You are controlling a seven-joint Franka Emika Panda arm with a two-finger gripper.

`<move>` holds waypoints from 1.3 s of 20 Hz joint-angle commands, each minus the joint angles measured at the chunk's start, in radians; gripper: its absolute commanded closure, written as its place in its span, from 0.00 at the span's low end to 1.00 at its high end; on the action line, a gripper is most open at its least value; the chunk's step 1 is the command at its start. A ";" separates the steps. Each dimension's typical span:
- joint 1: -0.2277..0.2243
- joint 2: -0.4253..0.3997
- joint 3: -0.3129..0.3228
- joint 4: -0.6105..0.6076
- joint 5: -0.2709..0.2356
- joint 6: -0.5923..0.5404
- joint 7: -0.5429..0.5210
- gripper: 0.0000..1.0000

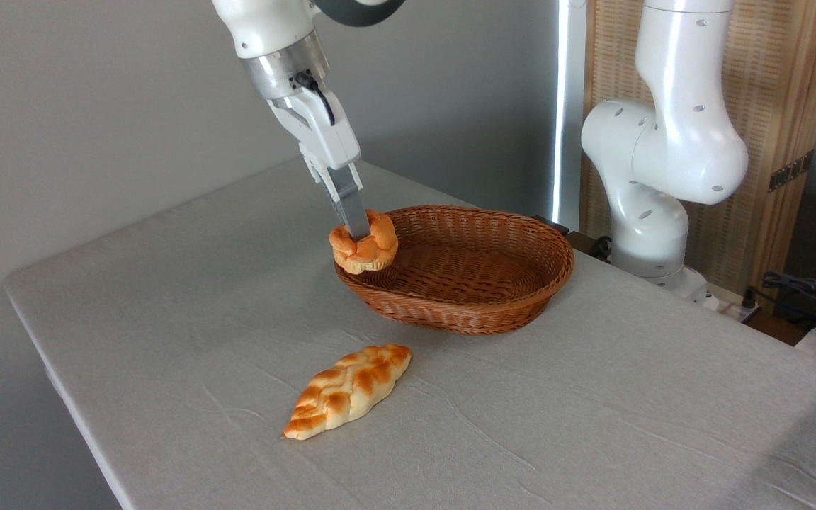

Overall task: Put bread into the basket
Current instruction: 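Lower the roll into the basket and open the gripper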

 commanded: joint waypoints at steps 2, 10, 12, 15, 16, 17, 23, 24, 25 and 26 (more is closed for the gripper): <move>-0.044 -0.021 -0.053 -0.144 -0.013 0.119 -0.005 0.85; -0.093 -0.022 -0.054 -0.206 -0.014 0.141 -0.010 0.00; -0.101 -0.022 -0.056 -0.206 -0.014 0.141 -0.012 0.00; -0.101 -0.022 -0.056 -0.206 -0.016 0.141 -0.013 0.00; -0.101 -0.025 -0.056 -0.204 -0.019 0.141 -0.013 0.00; -0.101 -0.033 -0.054 -0.203 -0.037 0.144 -0.012 0.00; -0.094 -0.065 0.013 -0.145 -0.082 0.133 -0.005 0.00; -0.093 -0.067 0.036 -0.113 -0.085 0.127 -0.004 0.00; -0.093 -0.067 0.051 -0.094 -0.085 0.124 -0.004 0.00; -0.093 -0.067 0.094 -0.048 -0.086 0.122 -0.002 0.00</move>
